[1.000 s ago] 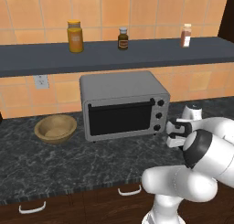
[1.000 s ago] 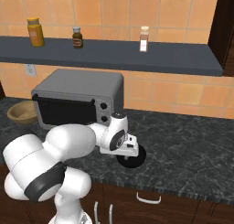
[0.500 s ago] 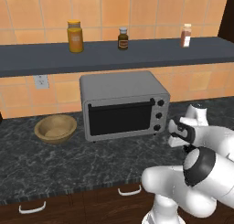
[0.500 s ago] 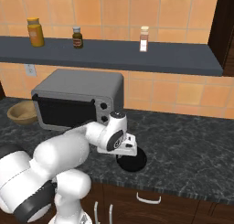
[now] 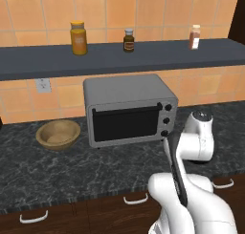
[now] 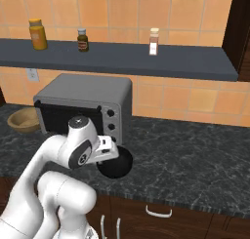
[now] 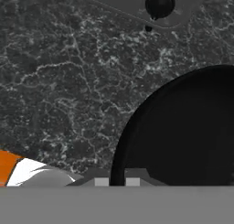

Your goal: Pick up the bowls on the counter and stack them on top of one another in the open cabinet. Place the smaller bowl on top of the larger bowl.

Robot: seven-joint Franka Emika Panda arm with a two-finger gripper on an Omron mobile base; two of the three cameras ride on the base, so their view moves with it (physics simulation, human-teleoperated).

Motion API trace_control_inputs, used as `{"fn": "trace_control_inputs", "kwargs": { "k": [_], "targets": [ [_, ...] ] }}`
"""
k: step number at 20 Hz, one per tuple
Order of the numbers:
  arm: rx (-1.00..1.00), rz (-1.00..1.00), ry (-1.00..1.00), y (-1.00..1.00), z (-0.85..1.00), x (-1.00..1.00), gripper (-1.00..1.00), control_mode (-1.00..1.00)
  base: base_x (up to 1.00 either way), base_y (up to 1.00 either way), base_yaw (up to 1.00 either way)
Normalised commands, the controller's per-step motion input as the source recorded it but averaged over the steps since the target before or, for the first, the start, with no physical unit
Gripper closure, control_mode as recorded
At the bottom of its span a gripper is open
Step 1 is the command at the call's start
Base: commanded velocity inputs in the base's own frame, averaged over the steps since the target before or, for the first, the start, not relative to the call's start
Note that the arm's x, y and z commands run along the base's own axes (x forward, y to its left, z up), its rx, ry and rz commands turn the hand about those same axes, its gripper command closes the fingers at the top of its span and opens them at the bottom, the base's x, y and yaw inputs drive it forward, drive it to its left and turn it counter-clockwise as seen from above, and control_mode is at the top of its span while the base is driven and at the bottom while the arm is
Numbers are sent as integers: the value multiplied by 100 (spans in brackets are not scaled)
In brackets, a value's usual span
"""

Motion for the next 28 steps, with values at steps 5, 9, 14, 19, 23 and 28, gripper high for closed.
{"fn": "trace_control_inputs", "kwargs": {
  "k": [5,9,14,19,23,28],
  "targets": [
    [-14,30,-28,100,72,-48,100,-100,0,0,0],
    [-18,36,-8,100,77,-53,100,-100,0,0,0],
    [-13,34,-2,98,18,-66,100,-100,0,0,0],
    [0,26,-10,79,4,-42,100,-100,0,0,0],
    [-1,29,-3,94,2,-2,100,-100,0,0,0],
    [-8,20,1,83,15,8,100,-100,0,0,0]
  ]
}}
